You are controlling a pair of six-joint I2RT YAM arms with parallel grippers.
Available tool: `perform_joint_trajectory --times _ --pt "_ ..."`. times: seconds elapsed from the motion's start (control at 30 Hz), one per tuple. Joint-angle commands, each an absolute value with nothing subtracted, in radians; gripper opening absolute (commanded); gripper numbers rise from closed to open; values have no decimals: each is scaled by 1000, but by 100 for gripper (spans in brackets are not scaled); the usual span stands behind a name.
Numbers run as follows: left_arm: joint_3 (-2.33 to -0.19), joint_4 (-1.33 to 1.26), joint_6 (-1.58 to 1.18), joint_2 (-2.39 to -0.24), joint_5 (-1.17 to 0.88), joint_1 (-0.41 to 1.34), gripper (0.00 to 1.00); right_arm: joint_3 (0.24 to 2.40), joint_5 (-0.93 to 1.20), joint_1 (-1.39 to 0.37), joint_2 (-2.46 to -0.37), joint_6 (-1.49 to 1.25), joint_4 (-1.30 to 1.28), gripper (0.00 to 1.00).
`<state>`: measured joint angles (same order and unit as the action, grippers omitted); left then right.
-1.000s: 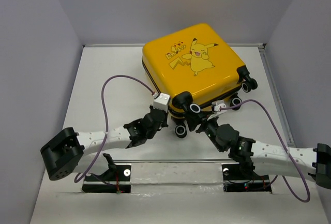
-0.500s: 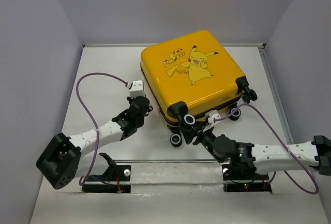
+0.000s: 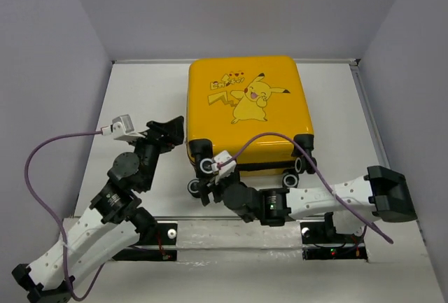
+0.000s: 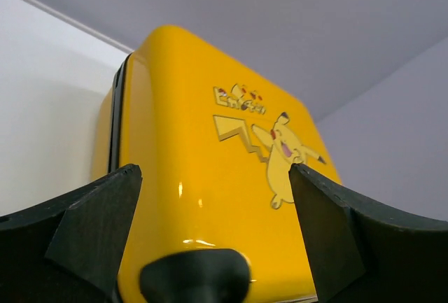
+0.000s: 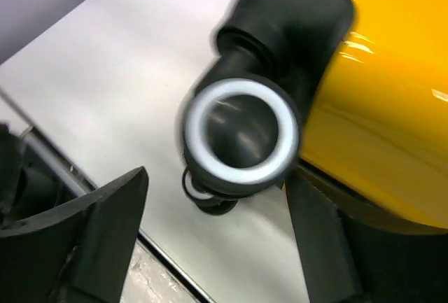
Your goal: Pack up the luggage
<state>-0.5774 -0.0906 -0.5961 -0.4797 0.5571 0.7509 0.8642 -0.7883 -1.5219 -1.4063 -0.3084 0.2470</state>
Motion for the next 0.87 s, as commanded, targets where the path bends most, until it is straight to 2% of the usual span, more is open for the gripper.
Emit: perform_joint_trajectory --times 0.0,0.17,0.3,0.43,0.63,0.83 --pt "-730 75 -617 -460 519 750 99 1017 -750 -1552 -1367 -339 79 100" --pt "-874 190 -597 -431 480 752 99 960 -805 -1552 -1102 -520 -231 100" --pt "-910 155 -537 -394 384 750 99 899 -785 -1552 -869 -471 -262 100" --pt "-979 153 -486 -397 365 752 99 945 -772 -1552 -689 -338 -261 100" --pt "-1049 166 -428 -393 371 752 99 1031 -851 -1552 -591 -191 -239 100" --pt "-1009 173 -411 -383 353 752 99 968 -991 -1552 -560 -58 -77 100"
